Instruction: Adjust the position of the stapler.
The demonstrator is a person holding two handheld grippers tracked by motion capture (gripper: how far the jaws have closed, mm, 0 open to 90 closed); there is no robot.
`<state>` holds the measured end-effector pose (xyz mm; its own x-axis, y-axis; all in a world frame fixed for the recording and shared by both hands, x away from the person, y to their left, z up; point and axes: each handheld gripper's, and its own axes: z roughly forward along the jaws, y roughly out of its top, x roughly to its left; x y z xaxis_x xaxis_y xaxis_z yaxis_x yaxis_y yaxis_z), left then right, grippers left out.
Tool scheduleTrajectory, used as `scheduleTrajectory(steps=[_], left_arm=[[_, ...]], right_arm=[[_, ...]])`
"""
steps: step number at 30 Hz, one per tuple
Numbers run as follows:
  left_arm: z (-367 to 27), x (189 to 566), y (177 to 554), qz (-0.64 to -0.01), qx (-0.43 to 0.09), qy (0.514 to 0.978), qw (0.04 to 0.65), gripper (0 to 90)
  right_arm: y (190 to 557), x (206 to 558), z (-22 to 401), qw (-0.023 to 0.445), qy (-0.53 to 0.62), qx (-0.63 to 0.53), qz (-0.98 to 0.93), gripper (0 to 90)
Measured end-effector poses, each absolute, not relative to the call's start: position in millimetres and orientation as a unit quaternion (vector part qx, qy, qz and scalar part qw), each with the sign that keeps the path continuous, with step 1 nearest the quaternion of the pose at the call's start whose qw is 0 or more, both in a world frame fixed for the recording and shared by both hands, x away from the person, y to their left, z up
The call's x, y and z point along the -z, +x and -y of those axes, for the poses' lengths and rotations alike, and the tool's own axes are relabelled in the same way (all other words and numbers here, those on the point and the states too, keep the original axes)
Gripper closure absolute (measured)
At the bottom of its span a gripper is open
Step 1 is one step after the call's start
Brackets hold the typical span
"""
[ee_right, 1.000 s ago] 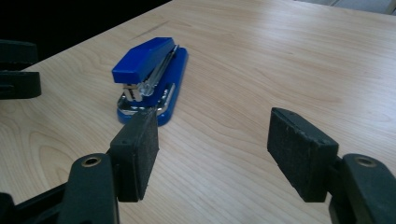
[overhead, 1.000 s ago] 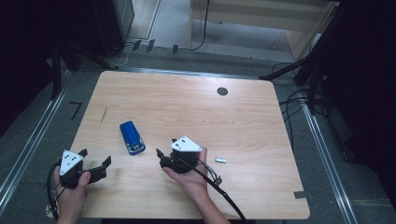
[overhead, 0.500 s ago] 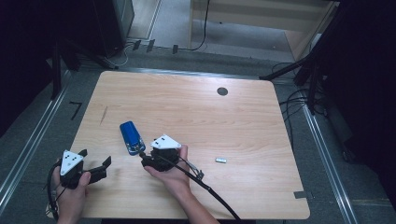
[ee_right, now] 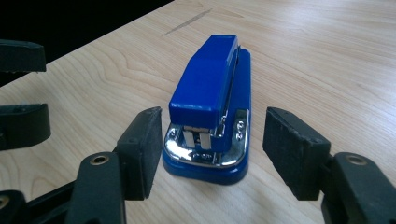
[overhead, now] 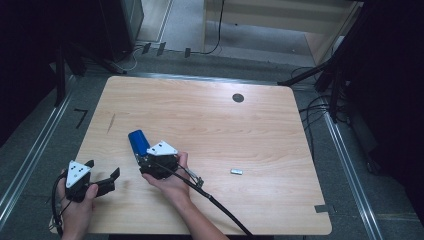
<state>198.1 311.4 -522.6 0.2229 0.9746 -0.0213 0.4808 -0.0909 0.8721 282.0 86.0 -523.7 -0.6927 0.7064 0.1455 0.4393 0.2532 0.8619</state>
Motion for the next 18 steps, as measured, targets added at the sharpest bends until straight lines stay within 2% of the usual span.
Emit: scheduleTrajectory(steps=[18], left_arm=[[-311,522,198,-0.54,-0.307,0.675,0.398,7.8]], right_arm=[[295,533,-113,0.159,0.379,-0.471,-0.781,51.2]])
